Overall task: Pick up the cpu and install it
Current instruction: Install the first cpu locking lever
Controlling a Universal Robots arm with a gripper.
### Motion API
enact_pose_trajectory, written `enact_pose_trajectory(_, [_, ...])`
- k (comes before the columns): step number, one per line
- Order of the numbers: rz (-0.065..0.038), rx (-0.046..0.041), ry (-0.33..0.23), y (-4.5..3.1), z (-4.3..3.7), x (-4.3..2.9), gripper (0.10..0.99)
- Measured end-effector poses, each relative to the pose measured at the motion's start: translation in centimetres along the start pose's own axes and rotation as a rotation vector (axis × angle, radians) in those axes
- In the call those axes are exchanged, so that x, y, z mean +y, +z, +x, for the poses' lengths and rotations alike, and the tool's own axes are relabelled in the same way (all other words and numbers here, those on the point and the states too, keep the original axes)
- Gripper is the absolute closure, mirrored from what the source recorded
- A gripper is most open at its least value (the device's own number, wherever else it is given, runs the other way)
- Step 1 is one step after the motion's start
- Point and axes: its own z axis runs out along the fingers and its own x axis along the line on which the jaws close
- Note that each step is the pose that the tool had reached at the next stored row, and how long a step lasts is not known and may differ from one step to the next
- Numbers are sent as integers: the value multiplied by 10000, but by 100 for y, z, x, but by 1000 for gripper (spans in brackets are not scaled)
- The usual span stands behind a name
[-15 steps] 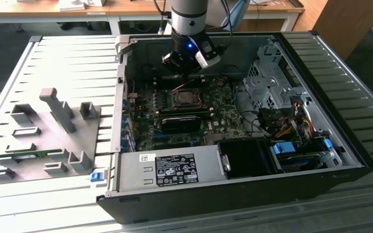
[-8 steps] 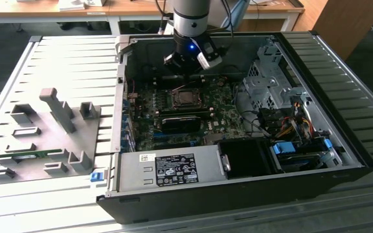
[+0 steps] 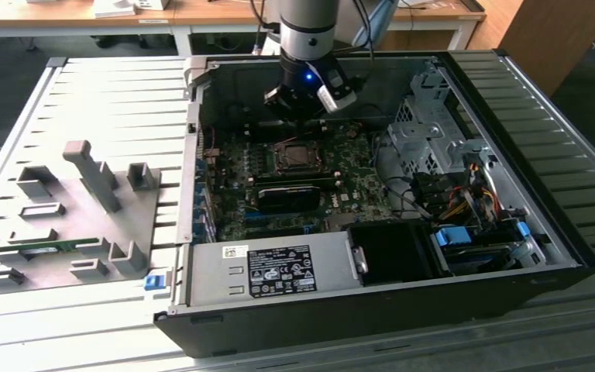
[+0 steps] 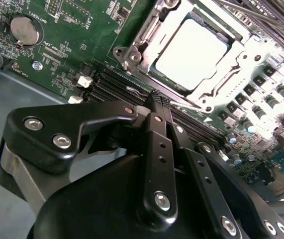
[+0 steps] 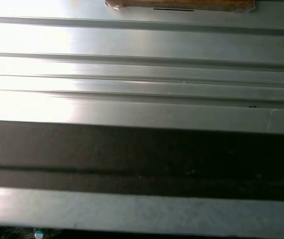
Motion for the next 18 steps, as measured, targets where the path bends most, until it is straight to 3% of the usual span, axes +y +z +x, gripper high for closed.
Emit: enact_pose_trajectory(18, [0, 0, 1, 109, -56, -8, 980])
